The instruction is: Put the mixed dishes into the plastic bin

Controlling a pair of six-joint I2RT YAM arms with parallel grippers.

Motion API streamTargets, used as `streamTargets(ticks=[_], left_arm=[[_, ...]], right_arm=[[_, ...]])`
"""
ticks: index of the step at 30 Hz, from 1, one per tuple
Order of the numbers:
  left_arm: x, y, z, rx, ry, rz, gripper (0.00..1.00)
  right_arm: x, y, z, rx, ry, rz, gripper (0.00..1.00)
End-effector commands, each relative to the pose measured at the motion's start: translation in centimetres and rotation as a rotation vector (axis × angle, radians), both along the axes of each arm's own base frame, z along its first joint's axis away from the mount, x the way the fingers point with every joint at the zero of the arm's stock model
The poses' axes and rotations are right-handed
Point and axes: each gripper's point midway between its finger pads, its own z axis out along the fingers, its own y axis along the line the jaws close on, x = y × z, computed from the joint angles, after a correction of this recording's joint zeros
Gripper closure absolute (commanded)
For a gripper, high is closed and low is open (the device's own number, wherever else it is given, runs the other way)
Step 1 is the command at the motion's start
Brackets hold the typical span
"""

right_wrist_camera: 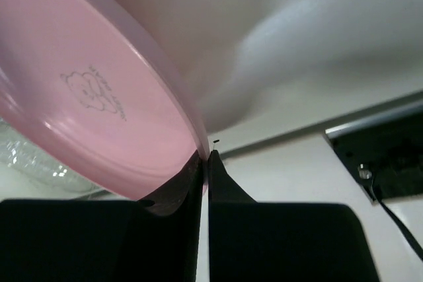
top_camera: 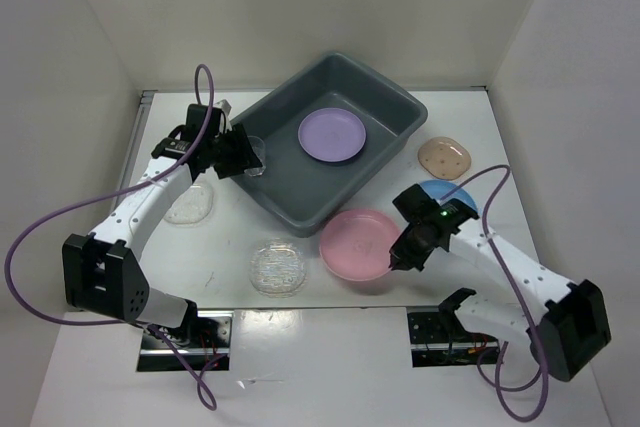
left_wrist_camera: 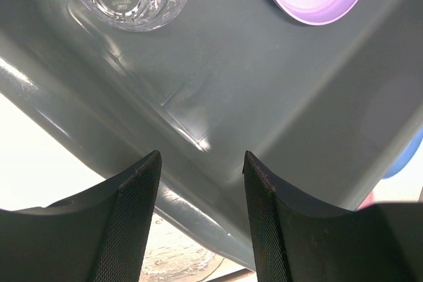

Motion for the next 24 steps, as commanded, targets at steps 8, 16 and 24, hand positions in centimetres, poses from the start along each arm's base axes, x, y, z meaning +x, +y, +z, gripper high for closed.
streamTargets(ticks=[8, 16, 24], left_arm=[[0.8, -0.1, 1.4, -0.001, -0.045, -0.018, 0.39], [1.2, 0.0, 2.1, 0.008, -0.067, -0.017, 0.39], [1.1, 0.2, 1.7, 0.017, -0.059, -0.01, 0.39]], right_arm=[[-3.8, 2.2, 9.6, 0.186, -0.023, -0.078, 0.99], [-3.9, 2.9, 10.6, 0.218, -0.015, -0.034, 0.99], [-9.3, 3.3, 7.5, 0.268, 0.203, 0.155, 0.99]])
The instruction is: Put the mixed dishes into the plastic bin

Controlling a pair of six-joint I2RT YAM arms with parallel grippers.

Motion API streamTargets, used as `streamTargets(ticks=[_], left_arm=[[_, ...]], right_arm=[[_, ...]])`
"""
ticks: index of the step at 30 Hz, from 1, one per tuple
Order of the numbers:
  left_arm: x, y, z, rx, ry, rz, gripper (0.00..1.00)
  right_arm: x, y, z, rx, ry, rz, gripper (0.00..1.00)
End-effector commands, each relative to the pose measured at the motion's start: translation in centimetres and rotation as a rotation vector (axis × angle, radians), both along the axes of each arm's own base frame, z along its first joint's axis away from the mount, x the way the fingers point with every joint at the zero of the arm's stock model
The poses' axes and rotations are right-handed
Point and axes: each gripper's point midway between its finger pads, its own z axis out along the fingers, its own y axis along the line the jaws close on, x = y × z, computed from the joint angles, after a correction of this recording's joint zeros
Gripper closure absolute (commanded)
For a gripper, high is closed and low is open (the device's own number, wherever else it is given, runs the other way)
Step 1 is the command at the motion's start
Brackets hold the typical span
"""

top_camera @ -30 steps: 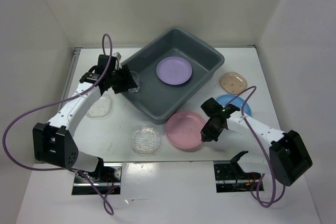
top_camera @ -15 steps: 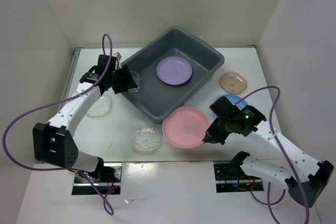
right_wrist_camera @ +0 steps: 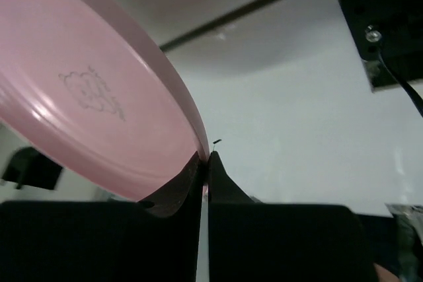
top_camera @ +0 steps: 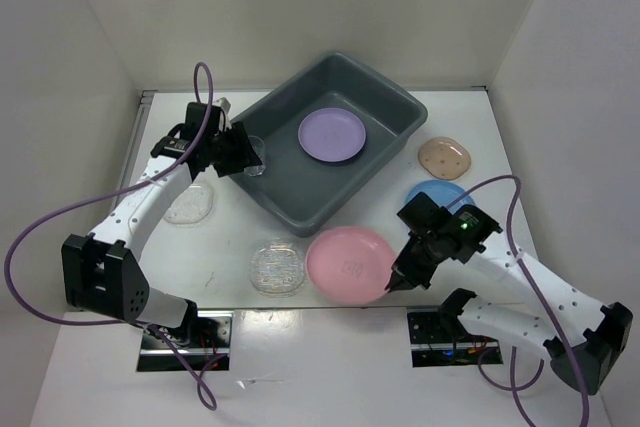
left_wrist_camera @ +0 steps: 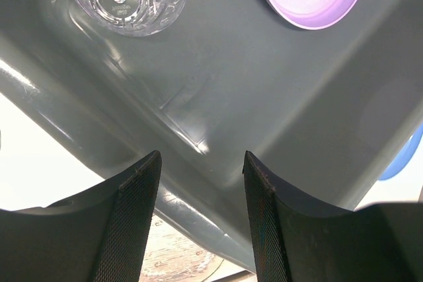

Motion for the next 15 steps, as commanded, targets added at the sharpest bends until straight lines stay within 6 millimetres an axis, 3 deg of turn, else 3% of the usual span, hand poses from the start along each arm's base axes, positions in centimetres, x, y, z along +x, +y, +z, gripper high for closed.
streamTargets(ticks=[1, 3, 6, 9, 12, 15], left_arm=[[0.9, 0.1, 1.2, 0.014, -0.047, -0.013, 0.39], [0.9, 0.2, 1.1, 0.02, -0.05, -0.02, 0.39], [0.5, 0.2, 0.6, 0.024, -0.03, -0.02, 0.39], [0.3, 0.3, 0.5, 0.024, -0.03, -0.02, 0.39], [0.3, 0.3, 0.5, 0.024, -0.03, -0.02, 0.39], [0.3, 0.4, 0.5, 0.03, -0.031, -0.014, 0.39]], right_arm=[[-3.8, 0.7, -0.6, 0.078, 0.117, 0.149, 0.99], [-5.2, 1.0, -0.5, 0.085, 0.139, 0.233, 0.99], [-5.6, 2.2, 0.9, 0.09, 0.101, 0.359, 0.99], [-3.9, 4.1, 4.5, 0.141, -0.024, 0.427, 0.99], [-2.5, 5.2, 6.0, 0.15, -0.088, 0.443, 0.99], [1.1, 7.2, 9.6, 0.178, -0.269, 0.412, 0.99]])
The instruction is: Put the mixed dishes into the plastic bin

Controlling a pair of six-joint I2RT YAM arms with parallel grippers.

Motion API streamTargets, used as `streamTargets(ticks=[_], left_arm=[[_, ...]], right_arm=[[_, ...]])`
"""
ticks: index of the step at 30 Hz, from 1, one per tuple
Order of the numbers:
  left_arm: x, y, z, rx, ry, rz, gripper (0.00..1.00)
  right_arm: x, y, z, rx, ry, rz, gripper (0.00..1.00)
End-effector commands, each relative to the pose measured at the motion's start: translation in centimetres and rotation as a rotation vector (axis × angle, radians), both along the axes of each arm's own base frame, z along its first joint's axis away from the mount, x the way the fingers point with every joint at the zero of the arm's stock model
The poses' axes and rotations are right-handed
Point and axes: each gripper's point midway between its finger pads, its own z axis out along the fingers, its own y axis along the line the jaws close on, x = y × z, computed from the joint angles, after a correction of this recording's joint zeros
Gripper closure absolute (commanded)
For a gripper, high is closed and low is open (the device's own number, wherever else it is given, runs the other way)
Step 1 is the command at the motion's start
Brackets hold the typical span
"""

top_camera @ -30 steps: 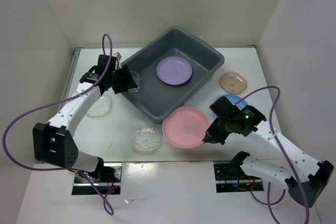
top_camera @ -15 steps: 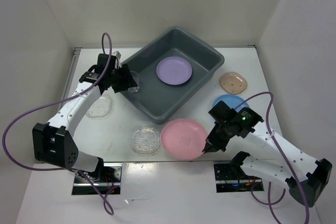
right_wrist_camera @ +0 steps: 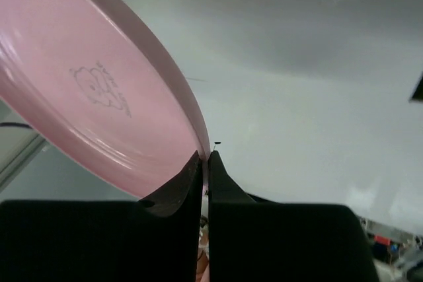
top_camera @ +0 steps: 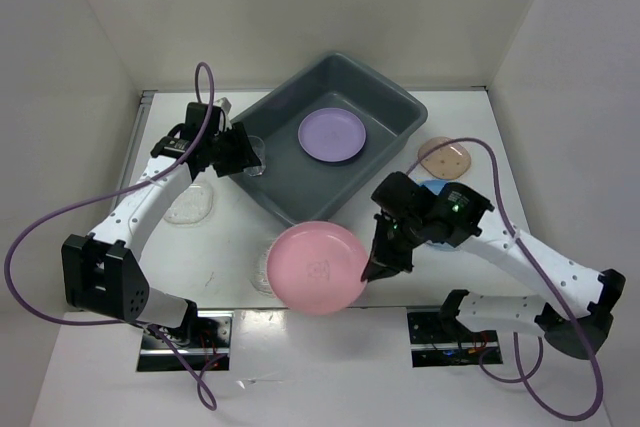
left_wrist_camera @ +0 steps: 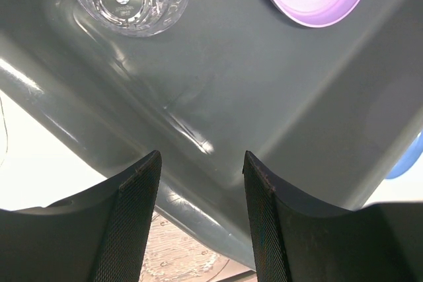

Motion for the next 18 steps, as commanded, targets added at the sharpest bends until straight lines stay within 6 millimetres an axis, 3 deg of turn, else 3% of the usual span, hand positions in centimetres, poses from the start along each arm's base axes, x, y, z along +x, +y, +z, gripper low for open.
streamTargets(ticks=[1, 3, 7, 9, 11, 12, 14, 15, 16, 17, 18], left_arm=[[0.4, 0.4, 0.6, 0.02, -0.029, 0.006, 0.39], [0.8, 0.7, 1.0, 0.037, -0.046, 0.013, 0.39], [1.7, 2.9, 2.4, 0.137, -0.086, 0.089, 0.39], [2.2, 4.9, 3.2, 0.225, -0.11, 0.155, 0.39], [2.6, 6.2, 4.4, 0.281, -0.135, 0.206, 0.38], [2.6, 6.4, 4.4, 0.288, -0.136, 0.213, 0.38], [2.6, 6.4, 4.4, 0.288, -0.136, 0.213, 0.38], [2.3, 6.5, 4.4, 0.287, -0.137, 0.213, 0.38], [2.0, 6.5, 4.4, 0.287, -0.139, 0.213, 0.37], [1.8, 6.6, 4.0, 0.29, -0.129, 0.211, 0.37], [1.5, 6.6, 4.0, 0.289, -0.132, 0.212, 0.37]], right_arm=[[4.5, 2.3, 4.3, 0.093, -0.216, -0.02, 0.99], [8.4, 3.4, 5.2, 0.085, -0.318, -0.068, 0.99], [16.3, 3.3, 4.4, 0.034, -0.443, -0.149, 0.99], [21.3, 2.2, 5.4, 0.065, -0.536, -0.262, 0.99], [24.9, 1.1, 5.2, 0.052, -0.586, -0.299, 0.99], [27.3, -0.2, 5.9, 0.047, -0.616, -0.351, 0.99], [31.2, -1.3, 4.9, -0.011, -0.655, -0.372, 0.99], [33.1, -2.2, 5.7, -0.018, -0.692, -0.404, 0.99], [34.7, -2.3, 6.0, -0.014, -0.723, -0.411, 0.99], [36.4, -2.1, 3.9, -0.039, -0.683, -0.398, 0.99], [38.0, -1.7, 5.4, -0.038, -0.73, -0.384, 0.99]])
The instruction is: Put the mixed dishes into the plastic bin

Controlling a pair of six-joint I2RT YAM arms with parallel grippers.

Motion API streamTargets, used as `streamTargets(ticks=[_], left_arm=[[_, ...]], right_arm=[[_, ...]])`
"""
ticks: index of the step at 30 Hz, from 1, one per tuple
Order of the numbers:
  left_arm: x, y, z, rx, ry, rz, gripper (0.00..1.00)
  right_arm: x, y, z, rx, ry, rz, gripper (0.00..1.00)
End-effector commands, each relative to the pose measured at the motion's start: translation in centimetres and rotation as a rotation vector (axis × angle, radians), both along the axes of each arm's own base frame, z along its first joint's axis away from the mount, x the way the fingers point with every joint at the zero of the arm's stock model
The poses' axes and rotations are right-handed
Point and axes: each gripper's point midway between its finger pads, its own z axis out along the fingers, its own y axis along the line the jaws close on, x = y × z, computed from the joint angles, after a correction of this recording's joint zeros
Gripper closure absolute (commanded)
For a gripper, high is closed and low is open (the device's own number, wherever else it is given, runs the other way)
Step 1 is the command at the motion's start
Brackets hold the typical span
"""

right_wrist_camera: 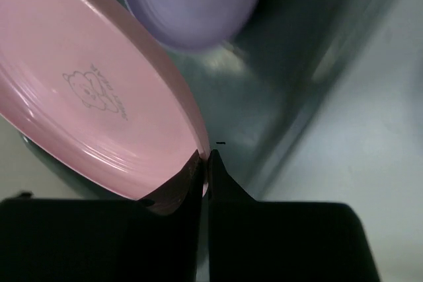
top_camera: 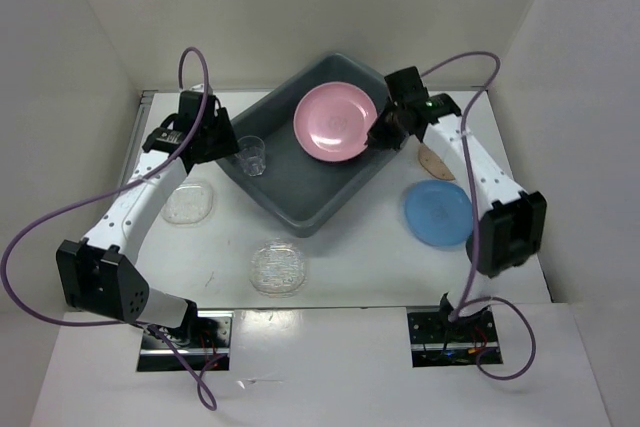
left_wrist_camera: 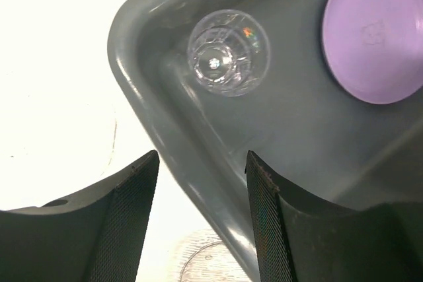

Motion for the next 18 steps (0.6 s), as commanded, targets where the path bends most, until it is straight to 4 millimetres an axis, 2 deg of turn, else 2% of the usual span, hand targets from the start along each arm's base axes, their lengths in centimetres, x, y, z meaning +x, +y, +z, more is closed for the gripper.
streamTargets(ticks=[1, 2, 3, 4, 5, 6, 9, 12, 14, 15, 16, 18], left_arm=[[-0.9, 1.0, 0.8, 0.035, -0.023, 0.014, 0.37], [-1.1, 1.0, 0.2, 0.032, -0.008, 0.02, 0.37], [-1.2, 1.0, 0.5, 0.03, -0.017, 0.02, 0.37], [-1.4, 0.9, 0.0, 0.026, -0.004, 0.013, 0.37], [-1.6, 0.9, 0.4, 0.024, -0.014, 0.013, 0.37], [-1.7, 1.0, -0.1, 0.026, -0.004, 0.013, 0.37], [-1.8, 0.8, 0.2, 0.018, -0.011, 0.006, 0.37], [-1.8, 0.8, 0.0, 0.018, -0.011, 0.006, 0.37], [-1.8, 0.7, 0.0, 0.012, -0.01, 0.0, 0.37], [-1.8, 0.7, 0.0, 0.012, -0.01, 0.0, 0.37], [-1.8, 0.5, 0.0, 0.006, -0.009, -0.007, 0.37], [-1.7, 0.5, 0.1, 0.004, -0.018, -0.007, 0.37]], right_arm=[[7.4, 1.2, 4.4, -0.022, -0.237, 0.04, 0.99], [8.6, 1.4, 1.5, -0.062, -0.175, 0.046, 0.99], [9.9, 1.9, 2.5, -0.057, -0.21, 0.052, 0.99], [10.6, 1.8, 1.8, -0.083, -0.201, 0.055, 0.99], [11.2, 1.8, 1.3, -0.095, -0.192, 0.049, 0.99], [12.6, 1.7, 0.3, -0.131, -0.189, 0.039, 0.99], [14.7, 1.0, -1.7, -0.198, -0.156, 0.025, 0.99], [15.5, 0.8, -2.5, -0.234, -0.141, 0.022, 0.99], [15.7, 0.6, -4.5, -0.269, -0.109, 0.039, 0.99], [16.0, 0.5, -4.4, -0.278, -0.113, 0.032, 0.99], [15.9, 0.4, -5.7, -0.296, -0.08, 0.046, 0.99], [15.8, 0.3, -6.6, -0.31, -0.057, 0.057, 0.99]])
